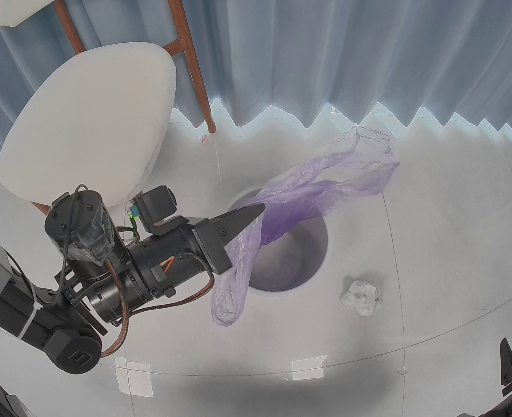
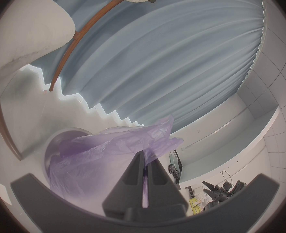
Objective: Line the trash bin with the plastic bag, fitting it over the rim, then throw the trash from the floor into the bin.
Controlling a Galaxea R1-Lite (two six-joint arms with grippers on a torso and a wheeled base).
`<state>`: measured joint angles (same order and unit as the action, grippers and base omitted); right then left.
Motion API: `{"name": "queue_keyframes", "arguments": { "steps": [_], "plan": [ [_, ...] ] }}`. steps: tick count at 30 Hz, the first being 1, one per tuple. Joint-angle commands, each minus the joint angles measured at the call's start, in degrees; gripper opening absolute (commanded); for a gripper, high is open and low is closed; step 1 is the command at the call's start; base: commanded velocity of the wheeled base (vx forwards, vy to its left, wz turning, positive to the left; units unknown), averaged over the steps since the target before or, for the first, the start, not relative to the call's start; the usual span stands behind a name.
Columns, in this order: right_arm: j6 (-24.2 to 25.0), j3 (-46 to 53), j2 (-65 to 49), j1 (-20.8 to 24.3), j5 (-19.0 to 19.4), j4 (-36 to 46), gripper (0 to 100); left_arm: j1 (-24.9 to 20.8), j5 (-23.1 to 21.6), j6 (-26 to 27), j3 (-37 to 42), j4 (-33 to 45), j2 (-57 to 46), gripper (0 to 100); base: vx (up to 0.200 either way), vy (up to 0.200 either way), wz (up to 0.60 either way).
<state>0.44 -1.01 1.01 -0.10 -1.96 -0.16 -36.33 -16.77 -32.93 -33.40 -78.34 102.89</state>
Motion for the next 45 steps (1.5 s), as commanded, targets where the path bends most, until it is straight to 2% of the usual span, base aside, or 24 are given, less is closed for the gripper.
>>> {"name": "queue_keyframes", "arguments": {
  "steps": [1, 28, 31, 35, 38, 40, 44, 45],
  "plan": [
    [0.00, 1.01, -0.92, 0.01, 0.03, -0.02, 100, 0.12, -0.01, -0.03, 0.09, -0.06, 0.03, 0, 0.000, 0.000, 0.00],
    [-1.14, 1.01, -1.01, 0.01, 0.47, -0.72, 100, -0.41, -0.19, -0.12, -0.26, -1.82, 0.03, 0, 0.000, 0.000, 0.00],
    [-0.97, -0.04, 0.22, 0.36, 0.73, -12.85, 100, -1.38, -0.19, -0.12, -0.08, -3.31, -0.41, 0, 0.000, 0.000, 0.00],
    [-0.44, -0.22, 1.01, 0.54, 0.38, -13.46, 100, -1.38, -0.19, -0.21, 0.00, -4.10, -0.41, 0, 0.000, 0.000, 0.00],
    [1.58, -0.31, 1.89, 1.15, 1.44, -11.53, 100, -1.38, -0.19, -0.21, 0.00, -4.10, -0.41, 0, 0.000, 0.000, 0.00],
    [3.69, -0.92, 2.68, 1.15, 3.54, -9.77, 100, -1.47, -0.19, -0.21, 0.00, -4.19, -0.58, 0, 0.000, 0.000, 0.00],
    [14.77, -5.67, 7.16, 1.15, 7.15, -5.73, 100, -2.70, -0.10, -0.21, 0.18, -4.10, -2.08, 0, 0.000, 0.000, 0.00],
    [14.77, -5.67, 7.16, 1.15, 7.15, -5.73, 100, -2.70, -0.10, -0.21, 0.18, -4.10, -2.08, 0, 0.000, 0.000, 0.00]
  ]
}}
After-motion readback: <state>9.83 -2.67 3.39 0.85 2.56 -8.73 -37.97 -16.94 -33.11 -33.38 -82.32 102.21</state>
